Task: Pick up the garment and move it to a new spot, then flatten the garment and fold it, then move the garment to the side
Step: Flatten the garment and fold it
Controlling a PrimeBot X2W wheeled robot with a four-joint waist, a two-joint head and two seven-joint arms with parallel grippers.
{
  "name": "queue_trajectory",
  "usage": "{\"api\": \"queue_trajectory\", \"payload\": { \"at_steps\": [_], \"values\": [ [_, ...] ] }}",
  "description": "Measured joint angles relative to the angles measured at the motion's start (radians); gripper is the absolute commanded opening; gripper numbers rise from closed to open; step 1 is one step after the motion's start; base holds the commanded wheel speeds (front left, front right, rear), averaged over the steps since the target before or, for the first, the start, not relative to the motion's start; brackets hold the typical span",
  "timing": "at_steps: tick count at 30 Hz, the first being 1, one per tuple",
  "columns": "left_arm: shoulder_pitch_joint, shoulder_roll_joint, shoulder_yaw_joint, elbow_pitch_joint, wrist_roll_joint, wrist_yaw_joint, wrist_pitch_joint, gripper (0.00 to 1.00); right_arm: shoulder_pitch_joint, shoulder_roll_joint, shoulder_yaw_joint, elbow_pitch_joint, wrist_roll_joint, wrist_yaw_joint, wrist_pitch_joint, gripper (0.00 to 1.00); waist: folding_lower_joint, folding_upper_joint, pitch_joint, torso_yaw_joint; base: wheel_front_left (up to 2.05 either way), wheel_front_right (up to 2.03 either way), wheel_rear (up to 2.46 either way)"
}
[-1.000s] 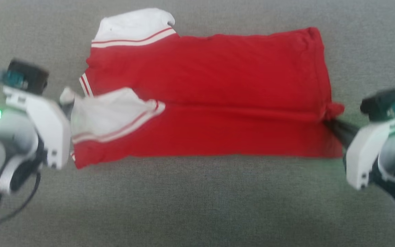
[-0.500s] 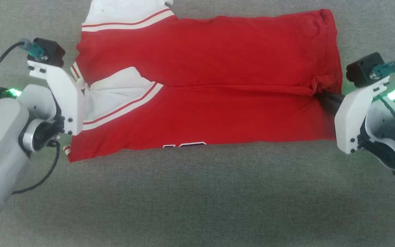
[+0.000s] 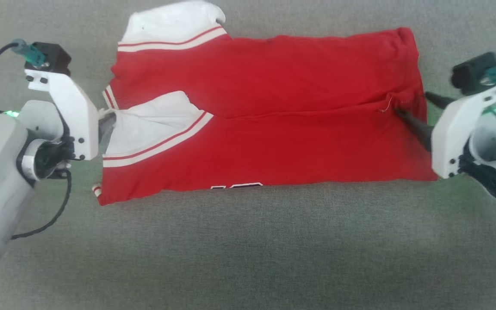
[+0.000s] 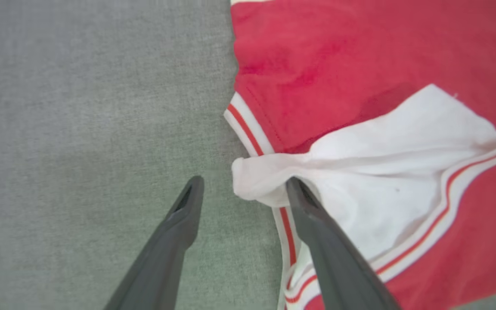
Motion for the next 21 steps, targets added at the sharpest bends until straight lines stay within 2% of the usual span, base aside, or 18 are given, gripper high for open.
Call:
{"api": "queue_trajectory", "payload": {
  "at_steps": [4,8,15,21],
  "values": [
    [0.034,0.041,0.005,-0.078,-0.005,0.036,0.018,1.00,0.040,-0.002,-0.064,-0.048,-0.013,0.000,-0.034,1.00,0.0000,0.0000,-0.027,0.007,0.00,0.00,0.00],
    [0.098,0.088,0.004,-0.202,-0.012,0.097,0.045,1.00,0.103,0.013,-0.155,-0.110,-0.036,0.000,-0.066,1.00,0.0000,0.0000,-0.050,0.010,0.00,0.00,0.00],
    [0.236,0.161,0.000,-0.447,-0.036,0.235,0.088,1.00,0.239,0.085,-0.310,-0.252,-0.135,0.000,-0.121,1.00,0.0000,0.0000,-0.065,-0.001,0.00,0.00,0.00],
    [0.302,0.208,-0.001,-0.535,-0.037,0.300,0.094,1.00,0.329,0.176,-0.404,-0.364,-0.210,0.000,-0.153,1.00,0.0000,0.0000,-0.058,-0.030,0.00,0.00,0.00]
  ]
}}
